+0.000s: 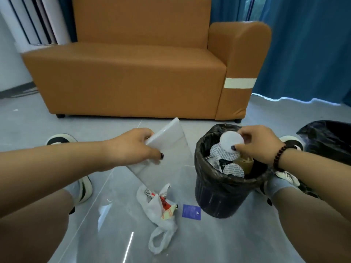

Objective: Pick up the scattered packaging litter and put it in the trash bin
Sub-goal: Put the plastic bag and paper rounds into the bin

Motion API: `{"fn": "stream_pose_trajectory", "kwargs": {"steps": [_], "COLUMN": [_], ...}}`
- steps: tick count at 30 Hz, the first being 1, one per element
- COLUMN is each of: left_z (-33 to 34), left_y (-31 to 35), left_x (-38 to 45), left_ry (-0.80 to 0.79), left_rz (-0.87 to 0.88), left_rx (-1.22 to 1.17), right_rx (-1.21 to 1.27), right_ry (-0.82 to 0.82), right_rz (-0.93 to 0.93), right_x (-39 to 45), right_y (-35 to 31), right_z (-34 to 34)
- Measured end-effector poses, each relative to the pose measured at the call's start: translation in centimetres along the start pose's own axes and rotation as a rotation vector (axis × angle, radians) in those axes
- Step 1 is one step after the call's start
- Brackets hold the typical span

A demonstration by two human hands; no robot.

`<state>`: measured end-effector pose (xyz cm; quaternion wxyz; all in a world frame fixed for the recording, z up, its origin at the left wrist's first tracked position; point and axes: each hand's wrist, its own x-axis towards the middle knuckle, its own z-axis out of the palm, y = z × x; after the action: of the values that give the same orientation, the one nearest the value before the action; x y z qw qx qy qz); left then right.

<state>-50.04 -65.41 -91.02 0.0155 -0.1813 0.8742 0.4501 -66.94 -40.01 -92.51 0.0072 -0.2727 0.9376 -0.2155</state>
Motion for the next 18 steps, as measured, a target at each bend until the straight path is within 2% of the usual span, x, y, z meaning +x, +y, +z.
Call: {"fn": "stream_pose_trajectory", "kwargs": {"steps": [2, 3, 7, 8, 10, 12, 15, 18], "left_z": [-0.4, -0.5, -0.3, -0.2, -0.2, -0.3, -0.4, -0.4], "left_y": [0.3, 0.5, 1.0, 1.0, 1.0, 0.9, 0.5, 0.4], "left_x": [-0.3, -0.3, -0.8, -0.9, -1.0, -1.0, -0.5, 0.3], "left_ry": [-0.009, -0.013, -0.038, -0.050, -0.068, -0.094, -0.113, 0.006], "left_rz": [0.018, 0.027, 0.057, 0.074, 0.115, 0.135, 0.112, 0.044], "left_rx": [-0.032, -0.052, -0.157, -0.181, -0.232, -0.324, -0.469, -0.456], "right_rx": [-0.196, -0.191, 0.218, 0.346, 0.608, 0.666, 0.716, 0.971], "right_ry": [-0.087, -0.094, 0.104, 0.082, -0.106, -0.283, -0.275, -0.211], "right_rz": [-0.144, -0.175, -0.209, -0.188, -0.107, -0.070, -0.089, -0.069], "right_x": [0.2, 0.3, 0.3, 0.0, -0.7, -1.4, -1.6, -1.3], "right_y": [-0.4, -0.6, -3.9, -4.8, -6.3, -7.1, -8.1, -9.3], "right_z": [0.6, 0.7, -0.1, -0.3, -0.5, -0.1, 0.0, -0.6]}}
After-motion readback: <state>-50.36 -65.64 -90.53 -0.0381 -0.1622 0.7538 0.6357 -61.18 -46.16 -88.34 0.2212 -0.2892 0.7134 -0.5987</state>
